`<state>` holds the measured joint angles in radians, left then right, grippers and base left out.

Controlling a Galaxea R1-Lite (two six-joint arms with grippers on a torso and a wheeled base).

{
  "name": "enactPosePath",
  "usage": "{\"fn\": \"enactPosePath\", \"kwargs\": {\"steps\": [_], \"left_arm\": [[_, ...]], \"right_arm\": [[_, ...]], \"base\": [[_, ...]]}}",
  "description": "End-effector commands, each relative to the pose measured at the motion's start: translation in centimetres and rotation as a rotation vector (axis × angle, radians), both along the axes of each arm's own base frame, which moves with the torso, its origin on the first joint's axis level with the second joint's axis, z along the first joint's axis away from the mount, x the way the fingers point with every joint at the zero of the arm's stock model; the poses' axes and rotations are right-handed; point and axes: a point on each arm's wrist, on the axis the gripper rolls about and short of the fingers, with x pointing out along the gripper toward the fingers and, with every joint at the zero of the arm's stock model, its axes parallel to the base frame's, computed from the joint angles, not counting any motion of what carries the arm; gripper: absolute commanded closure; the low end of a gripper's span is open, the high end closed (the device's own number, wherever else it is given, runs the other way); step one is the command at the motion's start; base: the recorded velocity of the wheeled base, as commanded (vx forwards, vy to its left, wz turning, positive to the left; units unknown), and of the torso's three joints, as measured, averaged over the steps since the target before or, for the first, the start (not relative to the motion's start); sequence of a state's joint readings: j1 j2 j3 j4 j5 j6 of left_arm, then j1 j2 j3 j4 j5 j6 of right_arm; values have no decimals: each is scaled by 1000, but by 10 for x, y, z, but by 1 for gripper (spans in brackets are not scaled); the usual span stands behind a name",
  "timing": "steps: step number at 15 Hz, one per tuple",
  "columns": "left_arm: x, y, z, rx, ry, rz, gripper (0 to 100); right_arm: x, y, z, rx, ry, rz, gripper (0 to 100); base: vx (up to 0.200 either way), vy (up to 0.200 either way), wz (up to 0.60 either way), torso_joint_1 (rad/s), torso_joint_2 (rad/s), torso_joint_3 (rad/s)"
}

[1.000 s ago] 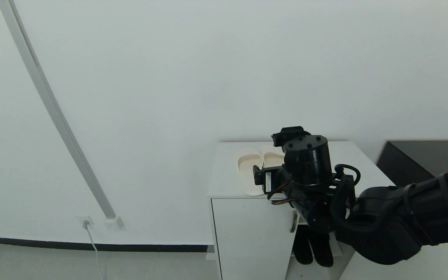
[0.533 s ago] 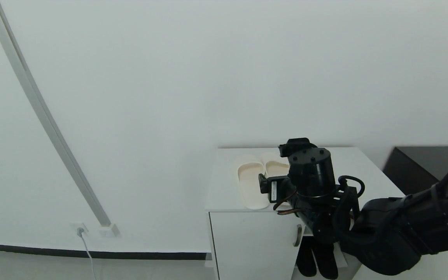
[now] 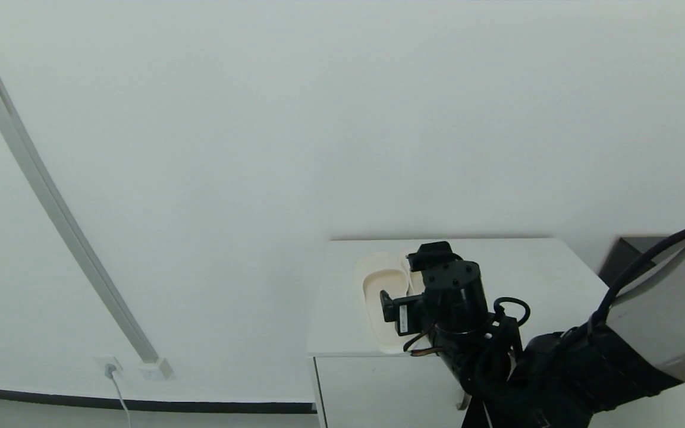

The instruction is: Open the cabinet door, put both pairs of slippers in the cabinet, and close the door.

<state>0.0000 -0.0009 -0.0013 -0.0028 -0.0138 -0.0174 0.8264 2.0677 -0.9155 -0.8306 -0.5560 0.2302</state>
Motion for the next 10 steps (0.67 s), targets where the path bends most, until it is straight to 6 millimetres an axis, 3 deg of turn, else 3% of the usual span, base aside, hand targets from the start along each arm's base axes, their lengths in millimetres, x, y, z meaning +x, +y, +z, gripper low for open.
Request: {"fn": "enactPosePath", "kwargs": {"steps": [1,10], "left_arm": [[0,0,0,-1,0,0,100],[0,0,0,-2,0,0,100]], "right_arm": [[13,3,-18,-20,24,-1,0],[78,11,-37,-2,-5,-45,0]], "base": [[0,0,0,0,0,0],[0,0,0,0,0,0]]}}
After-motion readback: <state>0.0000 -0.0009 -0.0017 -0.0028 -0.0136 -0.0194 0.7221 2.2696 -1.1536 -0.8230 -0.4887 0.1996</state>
